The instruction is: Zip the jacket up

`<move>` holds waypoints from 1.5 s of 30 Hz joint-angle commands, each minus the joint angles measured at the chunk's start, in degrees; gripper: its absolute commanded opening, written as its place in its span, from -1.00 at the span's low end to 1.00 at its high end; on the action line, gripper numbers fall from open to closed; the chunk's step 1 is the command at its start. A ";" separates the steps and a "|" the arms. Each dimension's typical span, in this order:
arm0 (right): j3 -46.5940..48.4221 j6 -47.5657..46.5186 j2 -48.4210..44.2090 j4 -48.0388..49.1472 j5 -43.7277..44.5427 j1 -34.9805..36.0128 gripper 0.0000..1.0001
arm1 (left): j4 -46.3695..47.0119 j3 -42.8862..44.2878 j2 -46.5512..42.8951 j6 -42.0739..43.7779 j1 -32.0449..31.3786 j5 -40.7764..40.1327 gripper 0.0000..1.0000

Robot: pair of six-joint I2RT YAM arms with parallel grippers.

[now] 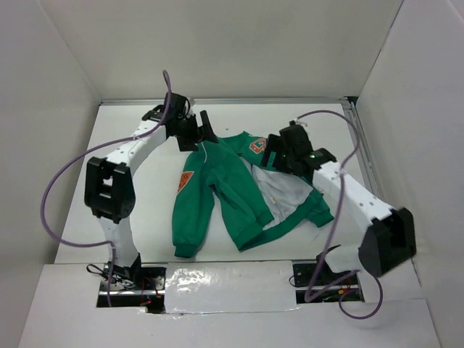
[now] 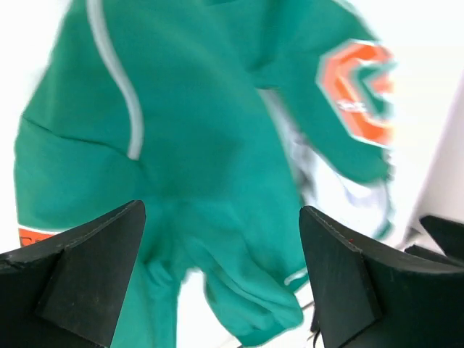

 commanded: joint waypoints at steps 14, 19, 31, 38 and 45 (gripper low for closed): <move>-22.15 2.41 -18.26 5.82 -9.23 -13.44 0.99 | 17.77 -27.51 -14.42 6.29 -21.74 17.20 0.98; -25.93 2.15 -19.75 6.87 -13.11 -18.81 0.99 | 15.32 -27.17 -4.66 3.92 -16.75 18.80 0.75; -24.71 1.80 -19.32 6.00 -13.91 -21.89 0.99 | 13.66 -22.18 3.43 9.80 2.77 18.35 -0.78; -23.91 -3.21 -17.03 7.66 -17.15 -23.83 0.99 | 13.12 -18.64 -2.16 14.11 4.45 22.04 0.09; -23.39 -5.94 -8.69 12.58 -19.44 -23.13 0.98 | 13.30 -24.09 -12.72 10.42 5.15 22.05 0.99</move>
